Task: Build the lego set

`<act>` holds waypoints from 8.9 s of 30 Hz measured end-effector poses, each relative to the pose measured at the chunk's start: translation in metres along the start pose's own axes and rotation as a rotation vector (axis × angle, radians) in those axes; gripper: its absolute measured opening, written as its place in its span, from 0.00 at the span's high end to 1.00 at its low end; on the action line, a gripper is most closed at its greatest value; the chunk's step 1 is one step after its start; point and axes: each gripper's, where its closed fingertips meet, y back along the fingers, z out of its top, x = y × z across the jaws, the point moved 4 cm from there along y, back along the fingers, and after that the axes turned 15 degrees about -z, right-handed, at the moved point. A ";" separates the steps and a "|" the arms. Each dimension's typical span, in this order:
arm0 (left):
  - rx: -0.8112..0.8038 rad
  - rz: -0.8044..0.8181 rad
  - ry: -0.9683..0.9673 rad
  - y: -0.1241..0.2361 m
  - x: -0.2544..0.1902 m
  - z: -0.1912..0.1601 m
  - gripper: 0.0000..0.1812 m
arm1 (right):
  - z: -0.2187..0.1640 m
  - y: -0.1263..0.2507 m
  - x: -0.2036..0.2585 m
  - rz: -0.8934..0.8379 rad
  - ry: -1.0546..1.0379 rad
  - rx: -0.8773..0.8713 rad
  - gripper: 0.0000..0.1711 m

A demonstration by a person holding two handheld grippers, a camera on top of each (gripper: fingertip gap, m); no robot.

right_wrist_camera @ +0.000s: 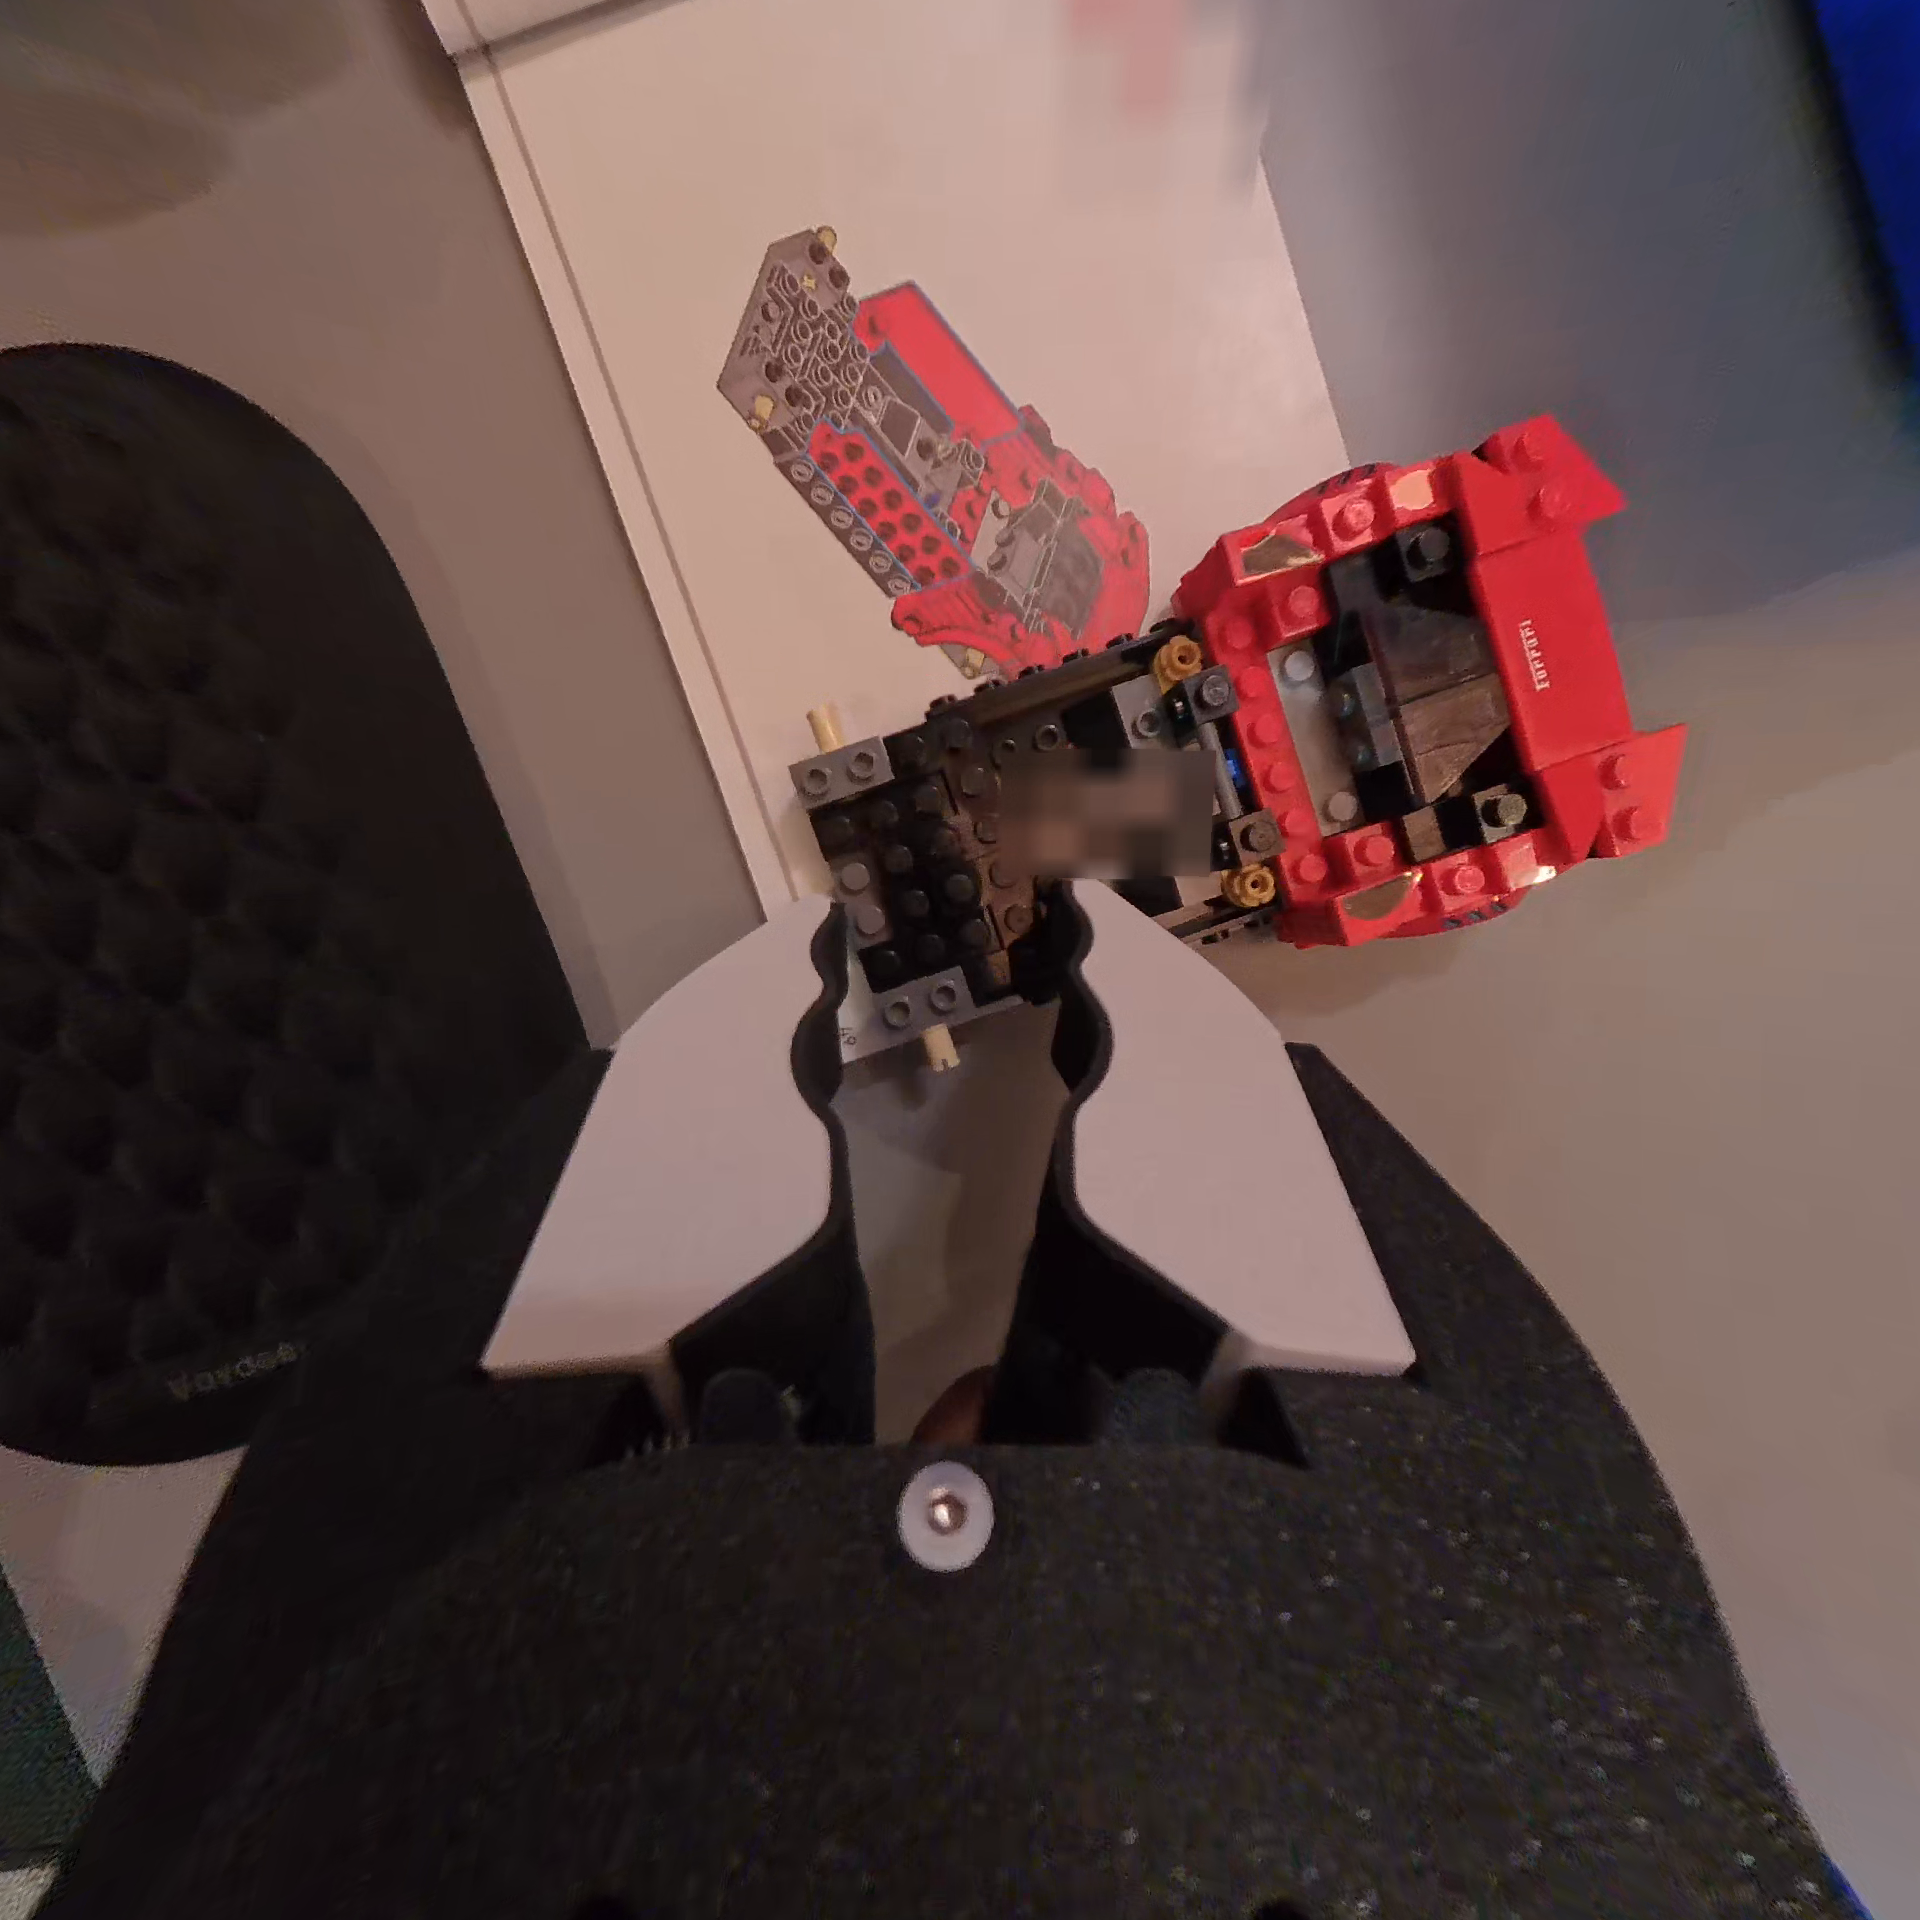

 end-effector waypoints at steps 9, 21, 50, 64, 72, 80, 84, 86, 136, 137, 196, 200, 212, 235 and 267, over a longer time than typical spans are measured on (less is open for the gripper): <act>0.010 0.018 0.022 -0.003 0.004 -0.004 0.85 | 0.000 0.000 0.002 -0.003 0.021 -0.016 0.79; 0.140 0.028 -0.022 -0.014 0.001 -0.013 0.86 | 0.018 -0.006 0.015 0.017 0.109 -0.055 0.80; -0.333 0.131 0.025 0.037 0.008 0.011 0.90 | 0.458 -0.140 0.147 0.478 1.155 -0.226 0.92; -0.325 0.118 -0.003 0.037 0.004 0.011 0.90 | 0.474 -0.216 0.166 0.389 1.264 -0.087 0.93; -0.315 0.120 0.006 0.036 0.005 0.009 0.90 | 0.480 -0.199 0.167 0.386 1.177 -0.198 0.98; -0.503 0.217 0.078 0.060 0.017 0.014 0.83 | 0.435 -0.055 0.084 0.113 0.797 -0.482 0.98; -0.700 0.367 0.075 0.090 0.025 0.020 0.78 | 0.329 0.037 0.036 -0.010 0.461 -0.489 0.98; -0.766 0.436 0.061 0.103 0.028 0.026 0.77 | 0.266 0.071 0.024 -0.085 0.294 -0.485 0.98; 0.385 -0.195 -0.139 -0.089 0.132 0.055 0.96 | -0.018 0.016 -0.043 -0.495 -0.518 0.100 0.98; 0.388 -0.212 -0.125 -0.093 0.131 0.053 0.96 | -0.015 0.011 -0.046 -0.494 -0.491 0.135 0.98; -0.045 -0.063 0.063 0.044 0.029 -0.046 0.95 | 0.038 0.007 -0.014 -0.352 -0.387 -0.035 0.98; -0.084 -0.188 -0.028 0.033 0.016 -0.020 0.94 | 0.018 0.018 0.001 -0.260 -0.383 -0.029 0.98; 0.181 -0.117 -0.273 -0.037 0.017 0.015 0.93 | 0.028 0.005 0.065 -0.053 -0.234 -0.018 0.98; 0.211 -0.358 -0.066 -0.035 -0.005 -0.010 1.00 | 0.026 0.009 0.014 -0.174 -0.286 -0.005 0.98; 0.158 -0.345 -0.072 -0.018 -0.002 0.008 0.98 | 0.051 0.039 -0.025 -0.043 -0.084 -0.242 0.98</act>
